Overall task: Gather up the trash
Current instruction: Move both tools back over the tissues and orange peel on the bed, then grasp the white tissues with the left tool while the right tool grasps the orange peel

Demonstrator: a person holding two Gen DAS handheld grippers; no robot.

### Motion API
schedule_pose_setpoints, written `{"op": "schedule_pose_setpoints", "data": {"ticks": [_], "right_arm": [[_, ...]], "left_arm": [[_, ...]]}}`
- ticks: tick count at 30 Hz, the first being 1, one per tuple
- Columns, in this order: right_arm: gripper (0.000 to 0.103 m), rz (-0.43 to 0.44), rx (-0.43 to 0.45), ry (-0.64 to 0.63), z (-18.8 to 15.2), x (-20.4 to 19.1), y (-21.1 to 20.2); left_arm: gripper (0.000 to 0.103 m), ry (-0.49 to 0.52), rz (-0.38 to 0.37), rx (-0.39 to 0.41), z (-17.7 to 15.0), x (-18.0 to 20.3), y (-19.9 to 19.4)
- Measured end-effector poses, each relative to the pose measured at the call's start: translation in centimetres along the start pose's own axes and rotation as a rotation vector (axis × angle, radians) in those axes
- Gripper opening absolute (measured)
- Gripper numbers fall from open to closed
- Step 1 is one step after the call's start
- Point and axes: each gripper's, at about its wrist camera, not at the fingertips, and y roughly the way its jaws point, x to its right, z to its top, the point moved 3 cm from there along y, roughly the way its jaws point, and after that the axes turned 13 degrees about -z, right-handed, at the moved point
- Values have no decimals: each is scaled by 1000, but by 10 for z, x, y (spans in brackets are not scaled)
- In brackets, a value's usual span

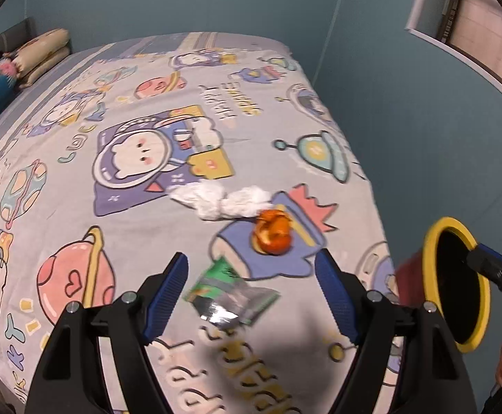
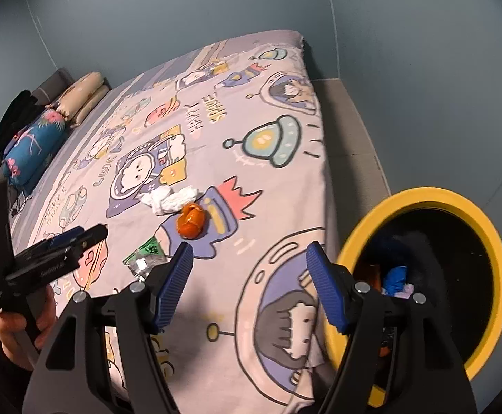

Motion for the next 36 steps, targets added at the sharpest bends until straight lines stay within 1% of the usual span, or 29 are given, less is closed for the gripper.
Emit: {"op": "schedule_pose_setpoints", "data": {"ticks": [8, 17, 21, 25, 28, 32, 36], "right_arm": [[65, 49, -38, -41, -4, -34, 32], [65, 84, -75, -105, -8, -74, 76], [66, 99, -85, -107, -5, -88, 98], [66, 97, -100, -109, -3, -98, 119], [66, 97, -109, -123, -3, -105, 130], [66, 95, -125, -134, -2, -112, 143], [66, 86, -126, -143, 0, -116, 151]], "left_arm": [[73, -38, 59, 0, 19, -40, 22], [73, -83, 75, -45, 35, -66, 69], [73, -122, 52, -75, 36, -73, 90], [73, -159, 48, -104, 36, -81, 109], [73, -189, 30, -123, 33, -86, 115], [73, -192, 44, -132, 33, -91, 121], [73, -224, 34, -144, 33, -98, 127]]}}
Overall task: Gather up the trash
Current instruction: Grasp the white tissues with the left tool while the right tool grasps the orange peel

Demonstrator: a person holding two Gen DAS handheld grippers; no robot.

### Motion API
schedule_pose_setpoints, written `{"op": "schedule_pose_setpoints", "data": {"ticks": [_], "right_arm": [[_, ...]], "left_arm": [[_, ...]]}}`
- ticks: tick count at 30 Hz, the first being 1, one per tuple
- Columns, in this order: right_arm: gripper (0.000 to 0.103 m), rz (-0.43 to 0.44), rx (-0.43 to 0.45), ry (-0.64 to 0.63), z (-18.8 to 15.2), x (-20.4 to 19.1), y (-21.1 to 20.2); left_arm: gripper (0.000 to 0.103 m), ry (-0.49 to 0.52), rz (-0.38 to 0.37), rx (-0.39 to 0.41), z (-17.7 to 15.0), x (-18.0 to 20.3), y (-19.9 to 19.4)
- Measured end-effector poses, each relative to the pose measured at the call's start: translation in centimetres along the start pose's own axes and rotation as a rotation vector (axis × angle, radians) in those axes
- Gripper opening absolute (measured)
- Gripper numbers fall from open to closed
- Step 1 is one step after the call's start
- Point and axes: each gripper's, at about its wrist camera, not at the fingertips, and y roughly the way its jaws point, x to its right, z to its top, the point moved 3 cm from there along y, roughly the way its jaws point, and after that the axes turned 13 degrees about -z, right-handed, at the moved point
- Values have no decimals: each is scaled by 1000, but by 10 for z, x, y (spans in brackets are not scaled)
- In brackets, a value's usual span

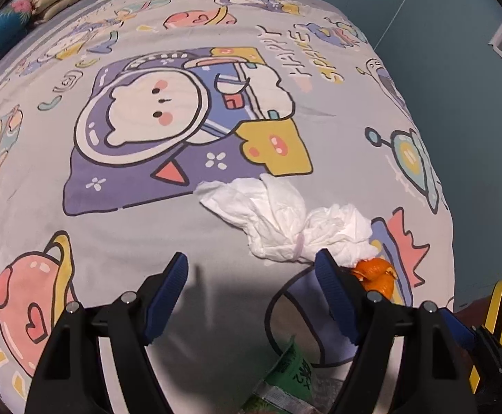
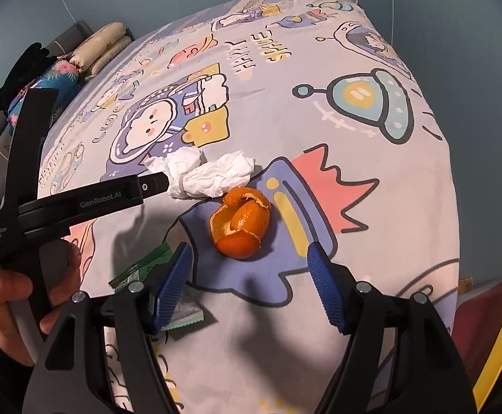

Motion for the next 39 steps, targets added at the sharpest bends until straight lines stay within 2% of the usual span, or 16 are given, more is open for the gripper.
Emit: {"op": "schedule_pose_setpoints", "data": {"ticks": [5, 11, 23, 27, 31, 32, 34, 35, 36, 39], "right_arm": [[66, -9, 10, -4, 5, -3, 8], [66, -31, 7, -3, 9, -5, 20], [65, -72, -17, -21, 14, -13, 49], [58, -85, -16, -24, 16, -15, 55], [46, -103, -37, -29, 16, -16, 64], [43, -100, -43, -28, 16, -16, 66], [38, -106, -48, -29, 15, -17, 69], [30, -106, -46, -34, 16, -18, 69], [27, -105, -42, -37, 16, -20, 69], [24, -107, -41, -31, 16, -19, 70]], "left_arm": [[73, -8, -10, -10, 0, -1, 9], [72, -71, -52, -28, 3, -11, 25], [72, -57, -94, -34, 13, -12, 41], [71, -38, -90, -25, 14, -8, 43], [56, -41, -96, -13, 14, -6, 43], [49, -28, -95, -14, 13, -3, 45], [42, 8, -75, -14, 10, 4, 47], [37, 21, -66, -10, 8, 7, 48], [35, 24, -69, -7, 7, 9, 49], [28, -4, -92, 8, 7, 6, 48]]}}
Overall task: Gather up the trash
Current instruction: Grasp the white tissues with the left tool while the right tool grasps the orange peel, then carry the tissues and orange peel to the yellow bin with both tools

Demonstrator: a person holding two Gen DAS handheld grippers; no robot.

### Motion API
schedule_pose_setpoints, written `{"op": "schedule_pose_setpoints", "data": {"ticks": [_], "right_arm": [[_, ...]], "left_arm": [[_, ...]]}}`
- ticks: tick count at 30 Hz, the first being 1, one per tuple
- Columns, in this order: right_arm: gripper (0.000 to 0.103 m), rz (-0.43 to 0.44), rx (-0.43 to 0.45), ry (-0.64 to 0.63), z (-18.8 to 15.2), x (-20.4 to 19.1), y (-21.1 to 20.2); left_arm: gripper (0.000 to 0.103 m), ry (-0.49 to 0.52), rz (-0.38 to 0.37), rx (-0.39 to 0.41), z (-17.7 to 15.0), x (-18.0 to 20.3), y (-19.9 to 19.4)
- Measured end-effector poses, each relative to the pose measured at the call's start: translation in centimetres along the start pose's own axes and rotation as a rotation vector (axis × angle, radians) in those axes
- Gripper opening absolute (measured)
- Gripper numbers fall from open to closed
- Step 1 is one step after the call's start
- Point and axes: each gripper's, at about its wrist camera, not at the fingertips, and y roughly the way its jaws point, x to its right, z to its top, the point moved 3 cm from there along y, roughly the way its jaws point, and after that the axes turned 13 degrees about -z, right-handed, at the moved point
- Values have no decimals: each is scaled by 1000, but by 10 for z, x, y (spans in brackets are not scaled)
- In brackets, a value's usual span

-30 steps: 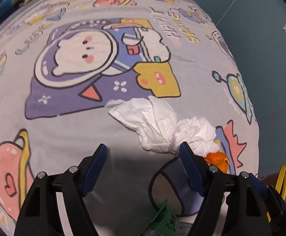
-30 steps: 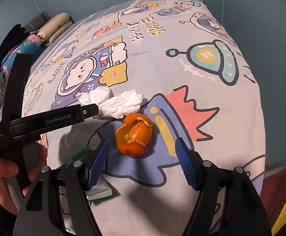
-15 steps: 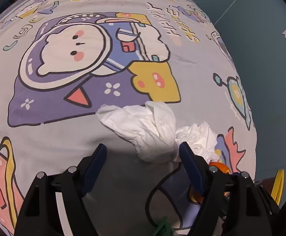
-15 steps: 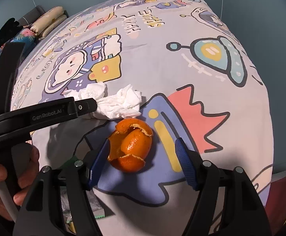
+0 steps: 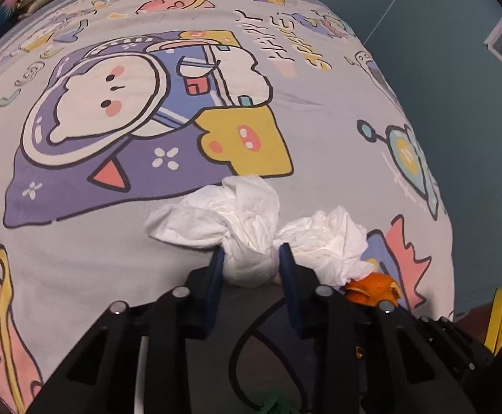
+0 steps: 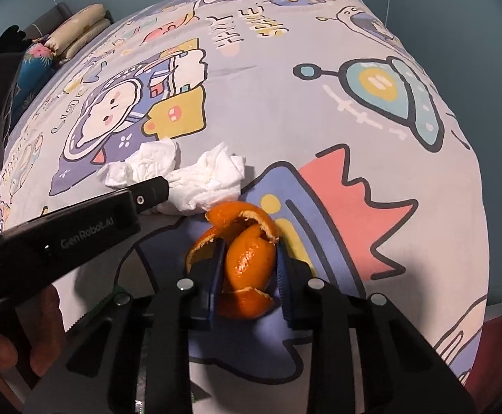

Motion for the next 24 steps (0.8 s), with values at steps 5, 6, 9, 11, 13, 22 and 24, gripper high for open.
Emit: {"op": "schedule_pose_setpoints", "data": {"ticks": [5, 6, 9, 11, 13, 22, 24], "right_arm": [[22, 14, 5, 7, -2, 2, -3], [21, 18, 5, 10, -3, 2, -4], [21, 21, 12, 2, -8, 0, -9], [21, 26, 15, -6, -11, -3, -13], [21, 29, 20, -10, -16, -5, -18], [21, 63, 12, -38, -50, -24, -39], [21, 74, 12, -50, -60, -31, -47]], "left_arm": [[22, -25, -35, 23, -4, -2, -5], [22, -31, -43, 27, -5, -3, -7], [21, -36, -63, 40, -8, -4, -14], [21, -42, -72, 49, -11, -6, -19], [21, -53, -85, 58, -14, -8, -24], [21, -60, -97, 111, -43, -13, -60], [21, -55, -94, 114, -50, -13, -66]]}}
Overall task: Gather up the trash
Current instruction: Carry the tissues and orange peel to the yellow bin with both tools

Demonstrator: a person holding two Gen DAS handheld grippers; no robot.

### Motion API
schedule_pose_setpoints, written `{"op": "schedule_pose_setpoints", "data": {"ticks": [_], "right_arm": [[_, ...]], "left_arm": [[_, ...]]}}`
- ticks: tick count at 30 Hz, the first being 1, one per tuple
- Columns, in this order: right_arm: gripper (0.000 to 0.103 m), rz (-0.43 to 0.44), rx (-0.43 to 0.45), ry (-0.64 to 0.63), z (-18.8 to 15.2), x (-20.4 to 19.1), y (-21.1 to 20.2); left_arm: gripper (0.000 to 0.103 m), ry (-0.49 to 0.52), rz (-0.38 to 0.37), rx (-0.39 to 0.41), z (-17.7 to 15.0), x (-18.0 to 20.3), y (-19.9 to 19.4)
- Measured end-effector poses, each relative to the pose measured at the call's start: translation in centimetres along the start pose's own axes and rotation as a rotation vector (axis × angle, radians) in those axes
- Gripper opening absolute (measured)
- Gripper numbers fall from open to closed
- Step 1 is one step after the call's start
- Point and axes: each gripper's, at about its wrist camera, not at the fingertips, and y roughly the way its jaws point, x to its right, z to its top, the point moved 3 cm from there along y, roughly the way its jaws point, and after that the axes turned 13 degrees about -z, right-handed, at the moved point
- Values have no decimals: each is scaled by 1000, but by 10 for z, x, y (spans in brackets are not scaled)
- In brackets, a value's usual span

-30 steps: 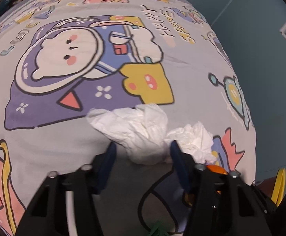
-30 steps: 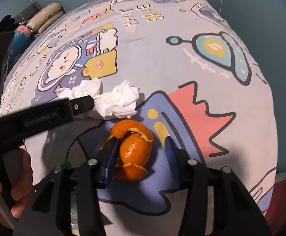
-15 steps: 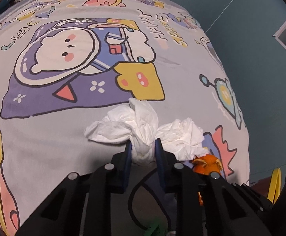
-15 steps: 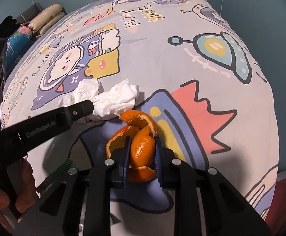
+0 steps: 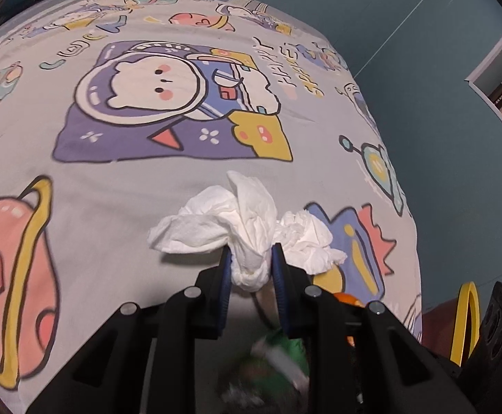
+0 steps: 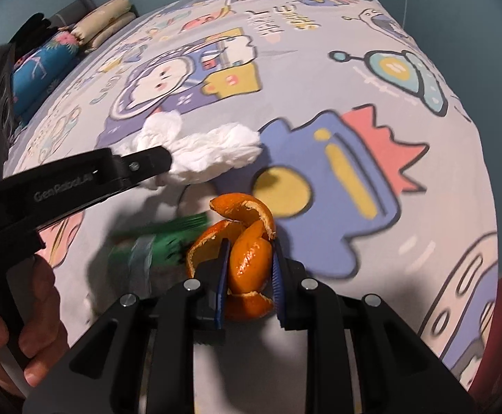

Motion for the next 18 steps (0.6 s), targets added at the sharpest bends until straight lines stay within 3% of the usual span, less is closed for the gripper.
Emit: {"op": "schedule_pose_setpoints", "data": {"ticks": [18], "right_arm": [[21, 55, -11, -73, -73, -53, -47]], "left_arm": [[21, -44, 14, 61, -76, -10, -79]]}}
